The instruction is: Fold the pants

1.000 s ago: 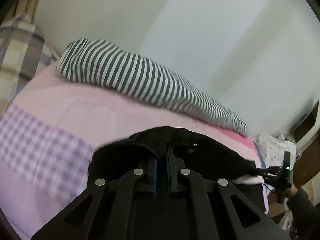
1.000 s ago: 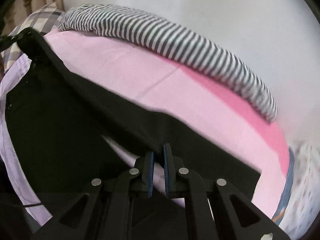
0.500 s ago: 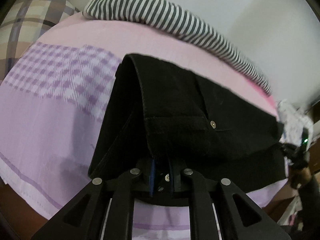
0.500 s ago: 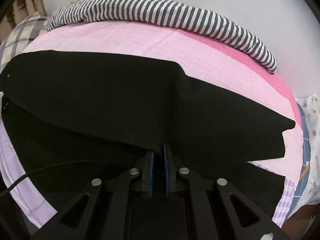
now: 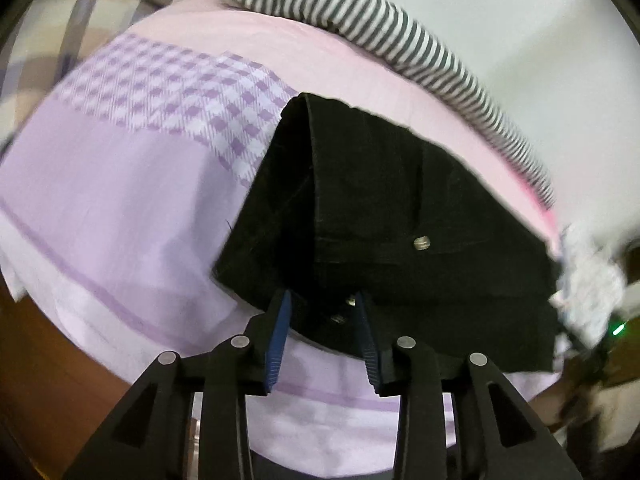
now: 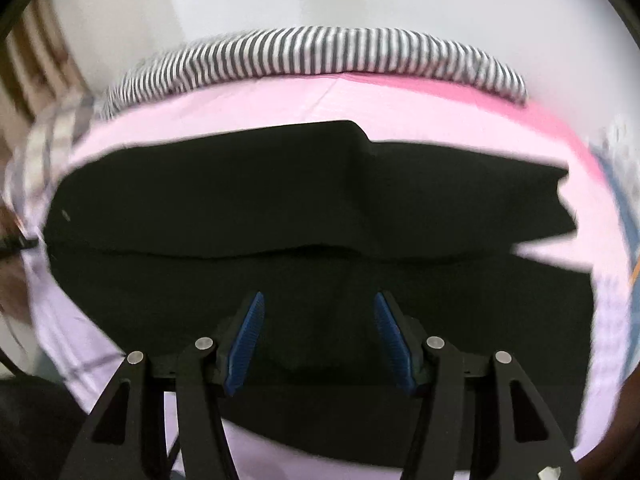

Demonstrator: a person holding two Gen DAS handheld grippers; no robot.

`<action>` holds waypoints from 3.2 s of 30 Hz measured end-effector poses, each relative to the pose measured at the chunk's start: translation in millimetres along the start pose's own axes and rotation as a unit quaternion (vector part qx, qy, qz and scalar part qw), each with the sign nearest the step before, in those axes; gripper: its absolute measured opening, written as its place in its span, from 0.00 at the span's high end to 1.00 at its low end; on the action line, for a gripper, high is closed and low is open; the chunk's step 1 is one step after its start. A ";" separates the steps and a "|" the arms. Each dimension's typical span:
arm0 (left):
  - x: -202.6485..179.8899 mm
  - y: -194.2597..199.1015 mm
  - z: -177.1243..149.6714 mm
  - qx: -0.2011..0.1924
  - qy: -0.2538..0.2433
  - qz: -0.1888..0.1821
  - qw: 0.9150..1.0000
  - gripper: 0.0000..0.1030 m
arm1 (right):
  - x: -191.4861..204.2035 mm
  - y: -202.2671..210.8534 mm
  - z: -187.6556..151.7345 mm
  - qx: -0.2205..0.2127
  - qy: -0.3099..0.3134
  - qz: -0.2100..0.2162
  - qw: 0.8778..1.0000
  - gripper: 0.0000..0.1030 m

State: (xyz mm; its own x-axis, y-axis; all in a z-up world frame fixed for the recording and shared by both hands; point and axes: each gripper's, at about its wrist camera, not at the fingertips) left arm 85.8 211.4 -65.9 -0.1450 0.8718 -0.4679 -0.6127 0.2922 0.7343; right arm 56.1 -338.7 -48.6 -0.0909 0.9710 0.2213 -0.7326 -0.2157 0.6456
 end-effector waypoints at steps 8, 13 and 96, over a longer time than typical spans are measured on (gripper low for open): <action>7.4 -21.5 -20.5 0.016 0.137 -0.071 0.988 0.62 | -15.2 9.8 -22.7 -0.021 -0.107 0.028 0.994 0.47; 3.7 -29.2 -15.8 -0.008 0.162 -0.065 0.985 0.62 | -19.8 4.2 -26.6 -0.027 -0.150 0.042 0.987 0.47; -23.8 -32.6 -7.2 0.017 -0.133 0.058 0.989 0.69 | -119.5 39.2 -74.5 -0.030 -0.326 -0.112 0.938 0.91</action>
State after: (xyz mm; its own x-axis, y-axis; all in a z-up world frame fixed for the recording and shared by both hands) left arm 103.6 178.3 -82.2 -0.0006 0.9718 -0.2358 -0.5773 0.1922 0.7936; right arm -12.0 -455.5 -104.2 0.4870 0.7180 0.4974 -0.7222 0.0108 0.6916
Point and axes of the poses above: each gripper's, at about its wrist camera, not at the fingertips, and y roughly against the way its jaws point, x to its left, z to its top, and after that the axes turned 15 degrees about -x, right-handed
